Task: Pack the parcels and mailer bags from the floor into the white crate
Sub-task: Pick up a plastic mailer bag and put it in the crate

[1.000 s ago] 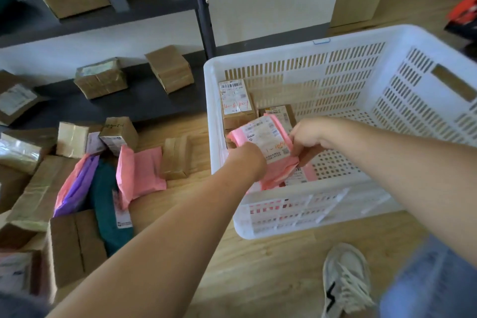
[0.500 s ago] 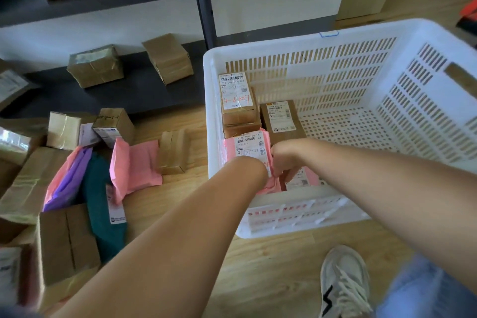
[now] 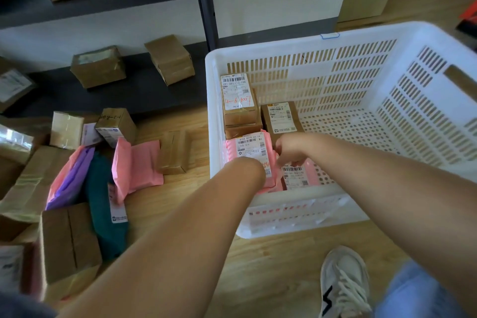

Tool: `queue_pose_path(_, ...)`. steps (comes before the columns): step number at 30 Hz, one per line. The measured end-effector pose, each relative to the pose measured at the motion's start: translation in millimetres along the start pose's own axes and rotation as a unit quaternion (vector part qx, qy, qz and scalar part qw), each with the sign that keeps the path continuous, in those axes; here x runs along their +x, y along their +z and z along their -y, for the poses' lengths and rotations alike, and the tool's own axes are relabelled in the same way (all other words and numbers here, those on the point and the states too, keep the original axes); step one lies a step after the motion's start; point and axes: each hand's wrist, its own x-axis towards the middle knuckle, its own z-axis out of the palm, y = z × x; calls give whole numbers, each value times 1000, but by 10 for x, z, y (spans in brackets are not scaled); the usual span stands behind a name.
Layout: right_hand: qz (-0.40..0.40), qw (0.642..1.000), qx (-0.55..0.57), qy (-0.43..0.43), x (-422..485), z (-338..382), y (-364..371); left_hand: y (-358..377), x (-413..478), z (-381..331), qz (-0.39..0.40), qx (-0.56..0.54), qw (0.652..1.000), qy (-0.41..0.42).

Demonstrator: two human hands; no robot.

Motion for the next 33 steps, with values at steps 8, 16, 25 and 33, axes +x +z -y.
queue_pose_path(8,-7,1000,18,5,-79,-93,-33,44,38,-4,-32,-17,998,-60)
queue_pose_path(16,18,1000,-24,10,-69,-39,65,67,-3,-13,2,-66,995,-79)
queue_pose_path(25,47,994,80,60,61,-124,76,29,166,-30,72,-64,993,-73)
queue_pose_path(33,72,908,399,111,252,-261,-28,-163,245,-111,40,-147,988,-16)
